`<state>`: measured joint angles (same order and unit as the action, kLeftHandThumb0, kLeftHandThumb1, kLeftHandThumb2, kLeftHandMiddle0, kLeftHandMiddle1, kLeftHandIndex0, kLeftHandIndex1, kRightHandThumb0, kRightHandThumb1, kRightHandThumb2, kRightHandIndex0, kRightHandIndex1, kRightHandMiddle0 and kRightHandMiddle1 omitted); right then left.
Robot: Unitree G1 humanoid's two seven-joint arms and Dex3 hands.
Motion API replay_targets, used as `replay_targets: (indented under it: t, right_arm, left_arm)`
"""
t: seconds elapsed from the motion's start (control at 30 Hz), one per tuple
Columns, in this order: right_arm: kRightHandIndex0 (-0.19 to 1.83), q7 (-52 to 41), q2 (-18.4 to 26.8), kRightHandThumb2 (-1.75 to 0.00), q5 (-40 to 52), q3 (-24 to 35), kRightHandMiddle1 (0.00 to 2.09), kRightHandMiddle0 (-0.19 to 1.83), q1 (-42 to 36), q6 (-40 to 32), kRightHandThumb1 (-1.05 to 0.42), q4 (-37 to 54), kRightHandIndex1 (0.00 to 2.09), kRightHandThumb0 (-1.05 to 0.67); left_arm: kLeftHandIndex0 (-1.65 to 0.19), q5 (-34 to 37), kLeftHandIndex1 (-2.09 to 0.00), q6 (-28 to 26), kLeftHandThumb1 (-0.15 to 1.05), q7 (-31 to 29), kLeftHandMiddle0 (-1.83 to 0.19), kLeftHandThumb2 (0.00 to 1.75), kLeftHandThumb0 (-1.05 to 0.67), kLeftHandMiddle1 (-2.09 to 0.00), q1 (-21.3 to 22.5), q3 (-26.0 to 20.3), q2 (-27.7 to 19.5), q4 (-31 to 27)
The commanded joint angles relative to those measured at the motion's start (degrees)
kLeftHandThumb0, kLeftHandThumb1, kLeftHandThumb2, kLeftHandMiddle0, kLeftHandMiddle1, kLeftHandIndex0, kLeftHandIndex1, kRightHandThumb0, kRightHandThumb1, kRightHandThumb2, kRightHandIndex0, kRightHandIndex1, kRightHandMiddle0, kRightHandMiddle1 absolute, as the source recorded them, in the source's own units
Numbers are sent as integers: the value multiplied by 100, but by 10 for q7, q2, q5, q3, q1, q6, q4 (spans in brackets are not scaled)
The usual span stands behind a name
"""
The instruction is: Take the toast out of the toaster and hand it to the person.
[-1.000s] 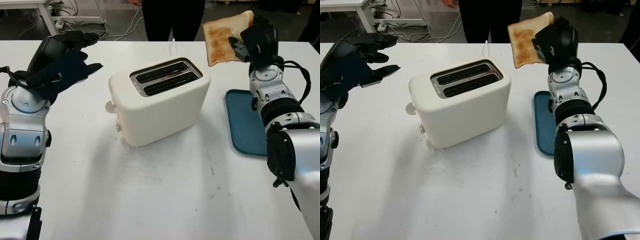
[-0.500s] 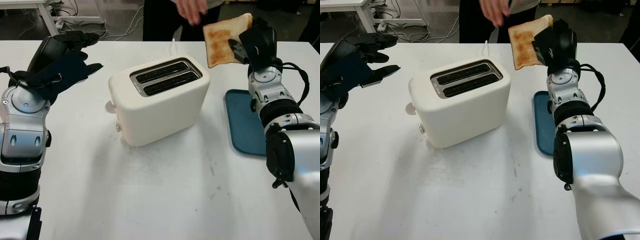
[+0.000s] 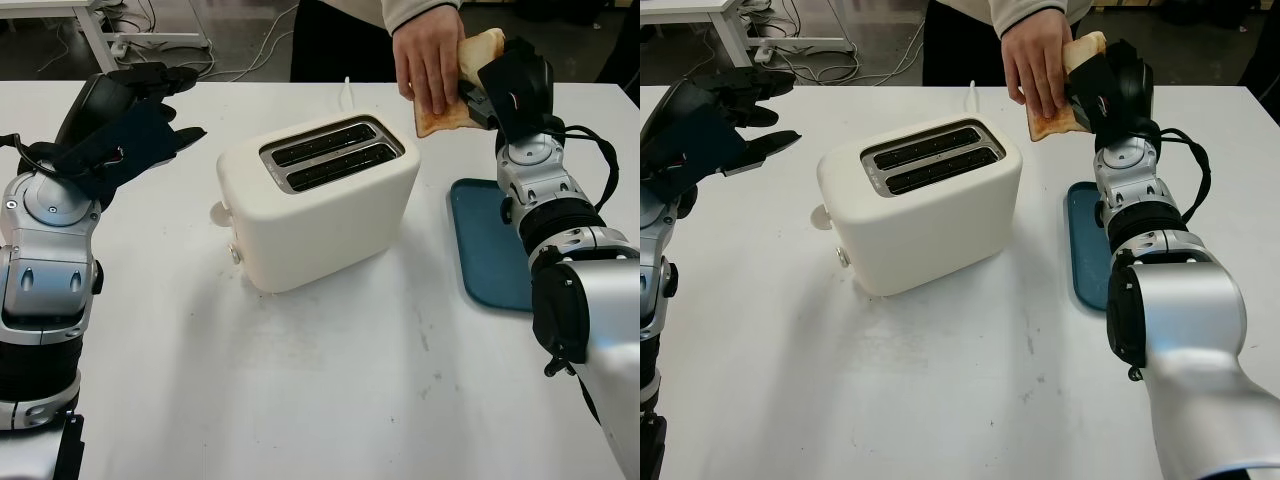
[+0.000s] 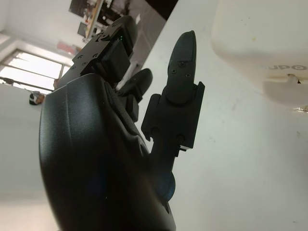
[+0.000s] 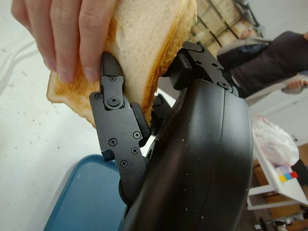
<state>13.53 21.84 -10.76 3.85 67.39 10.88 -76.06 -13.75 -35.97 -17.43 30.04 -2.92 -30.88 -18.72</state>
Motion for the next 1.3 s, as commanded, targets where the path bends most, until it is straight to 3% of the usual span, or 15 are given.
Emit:
replay_targets:
  t: [0.0, 0.47, 0.6, 0.7, 0.73, 0.77, 0.83, 1.0, 1.13, 1.27]
  right_arm:
    - [78, -1, -3, -32, 3, 4, 175, 45, -1, 1, -92, 0, 175, -15]
    - [70, 8, -7, -26, 1, 5, 175, 44, -10, 40, -92, 4, 175, -17]
    - [68, -16, -13, -24, 19, 21, 174, 46, -11, 60, -92, 6, 175, -33]
    - [62, -47, -14, -22, 32, 32, 123, 50, -8, 60, -92, 6, 130, -47]
    - [58, -57, -15, -22, 35, 35, 79, 53, -6, 57, -92, 7, 84, -52]
    - [60, -69, -16, -22, 42, 40, 50, 57, -5, 52, -92, 8, 55, -55]
    - [50, -95, -15, -25, 51, 46, 13, 50, -6, 55, -92, 10, 17, -62]
    - [27, -142, -8, -37, 53, 44, 0, 30, -16, 56, -92, 17, 1, -75]
    - [18, -158, -4, -46, 48, 37, 0, 20, -33, 63, -92, 28, 0, -68]
    - [25, -151, -2, -51, 28, 14, 3, 27, -78, 102, -92, 66, 4, -60]
  left_arm:
    - [-56, 0, -2, 3, 92, 6, -26, 15, -33, -75, -5, -2, 3, -5]
    - [-55, -3, -1, 3, 92, 3, -25, 15, -34, -77, -6, 1, -1, -3]
    - [-54, -1, -1, -3, 92, 3, -24, 16, -35, -76, -5, 0, 2, -4]
    - [-55, -3, -1, -2, 92, 3, -24, 15, -35, -76, -5, 2, 0, -4]
    - [-55, -3, -1, -3, 92, 3, -24, 16, -37, -76, -5, 2, 0, -4]
    - [-54, -2, -1, -4, 92, 3, -24, 16, -37, -76, -6, 1, 2, -5]
    - [-54, 3, -1, -1, 92, 5, -23, 16, -36, -75, -8, -4, 5, -5]
    - [-55, 6, -1, 9, 92, 8, -24, 17, -33, -77, -19, -10, 8, -8]
    - [-57, 17, -2, 54, 92, 11, -27, 20, -37, -80, -43, -25, 11, -4]
    - [-60, 26, -4, 60, 92, 40, -27, 23, -37, -85, -81, -43, 45, -38]
